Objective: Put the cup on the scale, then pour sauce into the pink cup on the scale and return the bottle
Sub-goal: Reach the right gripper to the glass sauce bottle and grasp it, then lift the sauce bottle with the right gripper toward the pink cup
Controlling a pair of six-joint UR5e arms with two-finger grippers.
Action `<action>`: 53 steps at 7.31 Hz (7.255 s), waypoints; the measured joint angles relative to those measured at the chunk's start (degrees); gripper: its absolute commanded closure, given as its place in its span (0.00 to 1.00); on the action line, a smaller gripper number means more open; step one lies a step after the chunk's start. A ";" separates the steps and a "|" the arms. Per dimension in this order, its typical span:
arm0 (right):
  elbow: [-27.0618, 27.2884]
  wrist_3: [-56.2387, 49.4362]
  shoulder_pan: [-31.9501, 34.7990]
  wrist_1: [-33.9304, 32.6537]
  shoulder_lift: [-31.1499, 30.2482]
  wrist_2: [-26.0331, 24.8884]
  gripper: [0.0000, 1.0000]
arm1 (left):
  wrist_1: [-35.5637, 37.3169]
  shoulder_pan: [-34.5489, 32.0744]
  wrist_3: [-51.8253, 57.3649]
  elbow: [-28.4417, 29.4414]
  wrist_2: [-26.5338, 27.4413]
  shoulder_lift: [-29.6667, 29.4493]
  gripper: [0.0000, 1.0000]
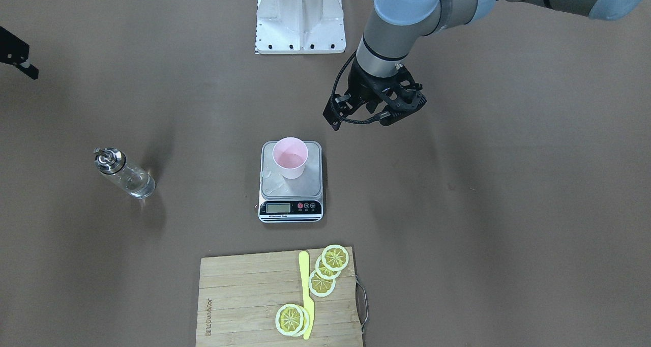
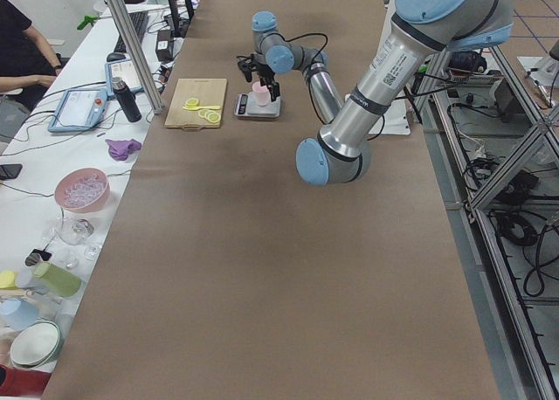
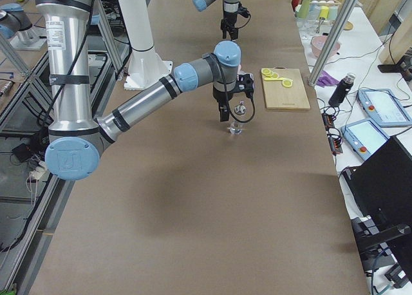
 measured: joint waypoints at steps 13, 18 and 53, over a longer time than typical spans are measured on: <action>-16.17 34.51 -33.60 59.14 -8.26 -52.14 0.01 | -0.50 -0.24 1.62 0.32 0.72 1.22 0.03; -29.50 34.36 -39.85 74.65 -4.86 -70.86 0.02 | -0.53 -0.25 1.98 0.40 0.72 1.28 0.03; -18.10 11.16 -37.96 23.55 20.40 -78.67 1.00 | -4.21 -5.01 10.07 -2.67 0.11 6.60 0.03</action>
